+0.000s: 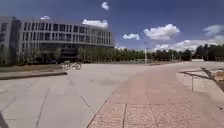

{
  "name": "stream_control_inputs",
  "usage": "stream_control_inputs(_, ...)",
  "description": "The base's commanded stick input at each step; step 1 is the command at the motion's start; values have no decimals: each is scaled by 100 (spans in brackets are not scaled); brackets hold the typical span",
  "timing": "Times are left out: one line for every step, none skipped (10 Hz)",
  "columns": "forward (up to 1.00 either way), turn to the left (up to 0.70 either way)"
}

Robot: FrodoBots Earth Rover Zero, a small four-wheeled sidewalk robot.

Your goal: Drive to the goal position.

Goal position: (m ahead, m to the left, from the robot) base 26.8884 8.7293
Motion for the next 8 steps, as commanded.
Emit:
stream_control_inputs(85,10)
stream_control_inputs(85,0)
stream_control_inputs(85,0)
stream_control_inputs(85,0)
stream_control_inputs(85,0)
stream_control_inputs(85,0)
stream_control_inputs(85,0)
stream_control_inputs(85,0)
